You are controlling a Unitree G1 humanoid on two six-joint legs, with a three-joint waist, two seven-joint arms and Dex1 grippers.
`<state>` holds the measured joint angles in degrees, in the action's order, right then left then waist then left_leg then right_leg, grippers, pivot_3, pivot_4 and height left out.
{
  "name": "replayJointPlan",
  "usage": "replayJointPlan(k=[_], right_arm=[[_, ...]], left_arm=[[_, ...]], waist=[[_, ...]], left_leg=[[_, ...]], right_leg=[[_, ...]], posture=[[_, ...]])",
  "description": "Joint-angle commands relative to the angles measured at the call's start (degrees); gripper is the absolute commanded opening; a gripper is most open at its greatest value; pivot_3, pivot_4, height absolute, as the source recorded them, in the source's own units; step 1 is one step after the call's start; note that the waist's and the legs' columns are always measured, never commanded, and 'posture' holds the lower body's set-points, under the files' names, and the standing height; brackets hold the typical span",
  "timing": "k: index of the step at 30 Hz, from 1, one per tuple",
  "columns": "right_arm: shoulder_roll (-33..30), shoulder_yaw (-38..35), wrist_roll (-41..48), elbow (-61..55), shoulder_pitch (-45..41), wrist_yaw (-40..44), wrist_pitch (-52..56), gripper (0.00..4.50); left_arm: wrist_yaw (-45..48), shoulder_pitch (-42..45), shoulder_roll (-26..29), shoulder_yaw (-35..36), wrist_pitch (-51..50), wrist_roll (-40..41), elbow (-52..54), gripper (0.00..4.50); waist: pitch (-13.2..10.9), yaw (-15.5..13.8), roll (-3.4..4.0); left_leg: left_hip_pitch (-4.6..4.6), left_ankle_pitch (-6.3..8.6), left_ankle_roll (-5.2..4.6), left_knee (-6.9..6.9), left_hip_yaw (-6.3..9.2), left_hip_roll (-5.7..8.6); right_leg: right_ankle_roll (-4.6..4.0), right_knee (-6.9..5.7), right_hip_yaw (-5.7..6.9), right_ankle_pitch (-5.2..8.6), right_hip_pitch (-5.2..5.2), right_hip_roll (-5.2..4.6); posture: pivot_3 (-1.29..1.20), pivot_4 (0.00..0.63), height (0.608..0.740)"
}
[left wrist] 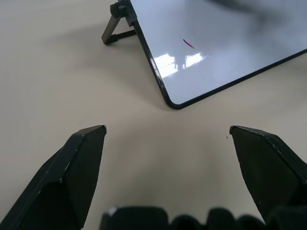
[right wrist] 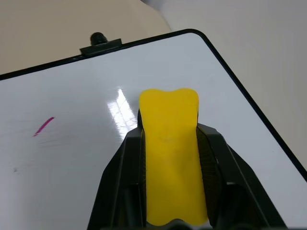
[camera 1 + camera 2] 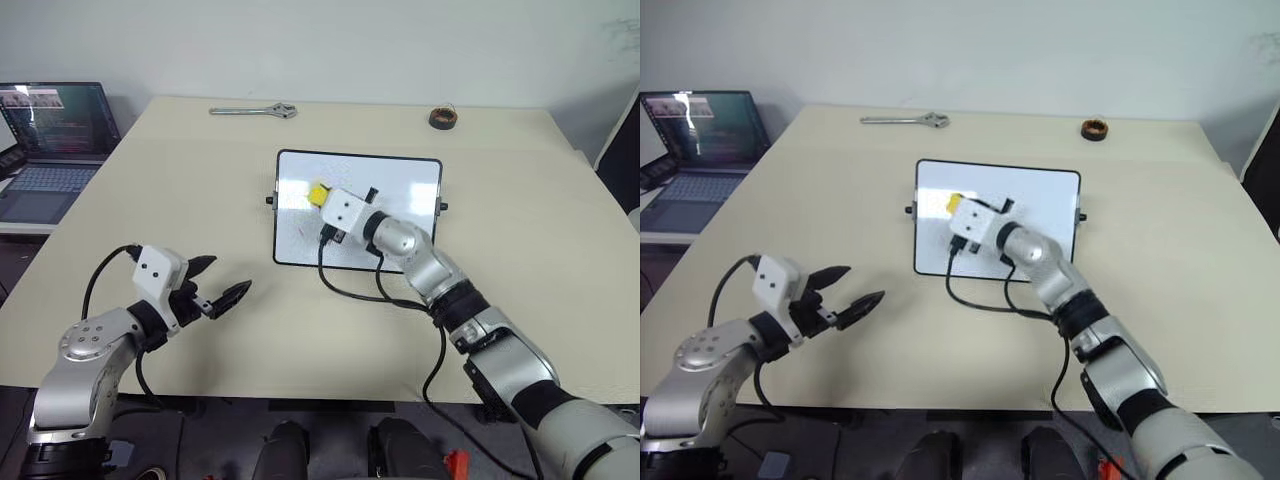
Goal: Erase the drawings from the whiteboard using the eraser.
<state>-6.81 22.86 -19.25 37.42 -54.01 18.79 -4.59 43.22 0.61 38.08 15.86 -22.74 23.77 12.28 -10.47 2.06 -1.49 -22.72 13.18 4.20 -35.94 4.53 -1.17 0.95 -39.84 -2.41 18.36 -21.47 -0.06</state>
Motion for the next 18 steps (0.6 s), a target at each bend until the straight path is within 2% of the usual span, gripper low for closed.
replayJointPlan(k=[1,5,9,10,14,16,18], right_arm=[[1.46,3.62,-2.14,2.87,-0.47,4.42,0.11,1.08],[0.19,7.42,-3.13,-0.30,3.19,12.70,2.26,1.08],[-1.63,6.78,-2.72,-3.95,5.94,15.42,5.05,1.08],[-1.83,5.94,-2.74,-4.44,5.79,13.87,4.44,1.08],[-0.72,-0.01,-2.99,-2.86,1.48,-1.81,0.14,1.08],[-0.93,-0.52,-3.30,-1.60,0.03,-4.09,-0.57,1.08],[-1.45,0.88,-4.18,-0.08,-0.08,-2.67,-0.71,1.08]], left_arm=[[0.42,0.26,0.12,-0.03,2.00,-0.39,-0.07,4.50],[0.56,0.09,0.20,-0.10,2.60,-0.26,-0.64,4.50],[0.34,-0.39,0.16,0.08,2.85,-0.14,-0.60,4.50],[0.28,-0.52,0.12,0.08,2.90,-0.10,-0.52,4.50],[0.20,-0.58,0.09,-0.06,2.81,0.06,-0.35,4.50],[0.22,-0.54,0.09,-0.21,2.82,0.04,-0.30,4.50],[0.13,-0.27,0.03,-0.43,2.63,0.10,-0.13,4.50]], waist=[[0.00,0.22,0.00],[0.00,0.76,0.00],[0.00,0.64,0.00],[0.00,0.62,0.00],[-0.01,0.36,0.02],[-0.01,0.29,0.02],[0.00,0.27,0.01]], left_leg=[[0.00,0.00,0.00,0.01,-0.03,-0.02],[0.05,0.00,0.00,0.00,-0.03,-0.07],[0.11,0.00,0.00,-0.04,0.02,-0.07],[0.12,0.00,0.00,-0.04,0.02,-0.07],[0.12,-0.01,0.01,-0.05,0.05,-0.07],[0.09,-0.01,0.01,-0.05,0.04,-0.07],[0.08,-0.01,0.01,-0.04,0.03,-0.06]], right_leg=[[-0.01,-0.01,-0.02,0.01,-0.03,0.00],[-0.02,-0.05,-0.01,0.01,0.01,0.04],[-0.02,-0.09,0.02,0.01,0.09,0.04],[-0.02,-0.11,0.02,0.01,0.09,0.04],[-0.03,-0.14,0.05,0.00,0.07,0.06],[-0.04,-0.14,0.04,0.00,0.05,0.06],[-0.04,-0.11,0.03,0.00,0.05,0.06]], posture=[[0.00,0.150,0.740],[0.00,0.150,0.740],[0.00,0.150,0.740],[0.00,0.150,0.740],[0.00,0.150,0.740],[0.00,0.150,0.740],[0.00,0.150,0.740]])
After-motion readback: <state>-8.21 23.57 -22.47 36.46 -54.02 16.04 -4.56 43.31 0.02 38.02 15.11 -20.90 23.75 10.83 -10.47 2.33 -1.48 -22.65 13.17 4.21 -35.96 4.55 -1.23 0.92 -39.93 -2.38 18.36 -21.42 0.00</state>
